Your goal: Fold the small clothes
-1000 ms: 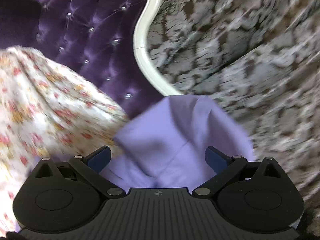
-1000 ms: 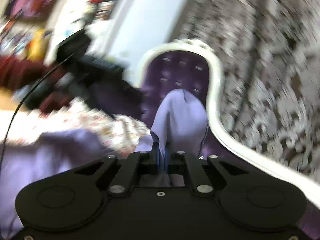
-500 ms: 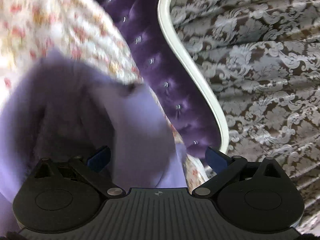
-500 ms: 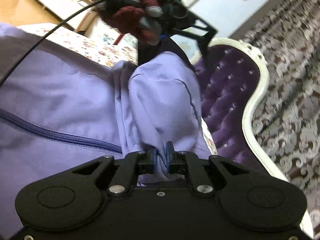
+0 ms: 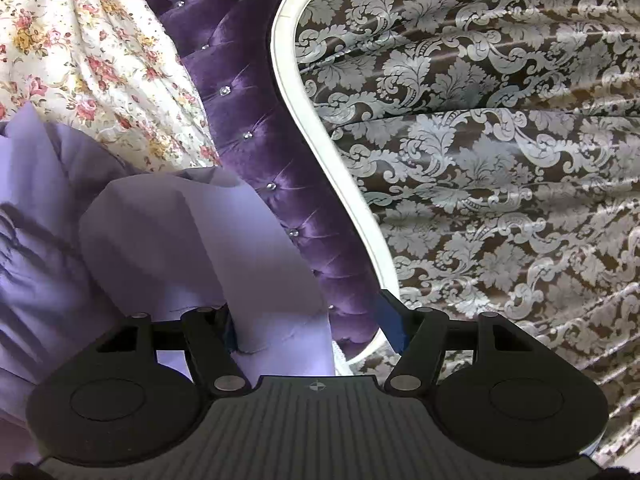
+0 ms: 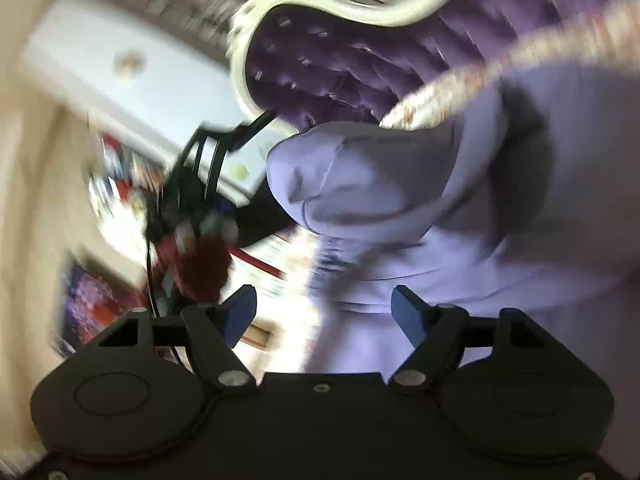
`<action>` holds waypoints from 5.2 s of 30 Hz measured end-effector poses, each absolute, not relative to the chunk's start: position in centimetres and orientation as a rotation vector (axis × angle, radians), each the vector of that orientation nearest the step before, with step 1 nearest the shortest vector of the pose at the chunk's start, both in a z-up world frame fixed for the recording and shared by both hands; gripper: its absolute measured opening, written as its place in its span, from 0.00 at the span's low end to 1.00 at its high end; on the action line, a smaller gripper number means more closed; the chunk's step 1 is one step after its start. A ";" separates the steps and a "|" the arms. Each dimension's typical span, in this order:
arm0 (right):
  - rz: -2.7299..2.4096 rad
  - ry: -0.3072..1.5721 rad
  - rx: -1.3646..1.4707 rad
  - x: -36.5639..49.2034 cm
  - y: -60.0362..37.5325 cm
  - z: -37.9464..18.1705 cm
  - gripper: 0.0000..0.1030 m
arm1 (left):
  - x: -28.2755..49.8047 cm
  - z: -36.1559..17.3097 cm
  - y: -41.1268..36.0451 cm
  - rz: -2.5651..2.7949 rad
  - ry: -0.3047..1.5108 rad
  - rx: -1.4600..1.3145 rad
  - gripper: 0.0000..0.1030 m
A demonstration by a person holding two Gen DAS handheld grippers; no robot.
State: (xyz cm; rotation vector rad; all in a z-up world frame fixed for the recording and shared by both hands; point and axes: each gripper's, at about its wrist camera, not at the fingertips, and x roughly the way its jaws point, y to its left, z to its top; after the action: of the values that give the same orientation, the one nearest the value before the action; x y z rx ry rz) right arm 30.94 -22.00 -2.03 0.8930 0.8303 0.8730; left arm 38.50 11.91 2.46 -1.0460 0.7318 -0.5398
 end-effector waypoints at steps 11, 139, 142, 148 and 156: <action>0.499 0.882 1.426 37.8 -22.9 -8.9 0.74 | 37.7 2.4 12.3 -0.545 0.735 -1.045 0.61; 0.325 0.787 0.407 8.4 -33.1 -3.1 0.81 | 8.6 -2.4 16.3 -0.196 0.802 -0.248 0.93; 0.321 0.816 0.421 7.2 -33.3 -3.7 0.81 | 7.9 -3.4 16.2 -0.202 0.838 -0.251 0.93; 0.354 0.825 0.461 5.2 -32.9 -4.0 0.81 | 6.6 -4.8 16.1 -0.184 0.871 -0.249 0.93; 0.410 0.818 0.479 5.2 -31.9 -4.3 0.82 | 6.8 -5.6 16.2 -0.181 0.890 -0.288 0.94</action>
State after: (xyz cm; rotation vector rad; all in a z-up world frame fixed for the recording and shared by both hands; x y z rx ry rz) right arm 5.18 -31.92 -4.26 0.4786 0.8178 0.4101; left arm 6.79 16.24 -5.60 -0.2876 0.8898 -0.1811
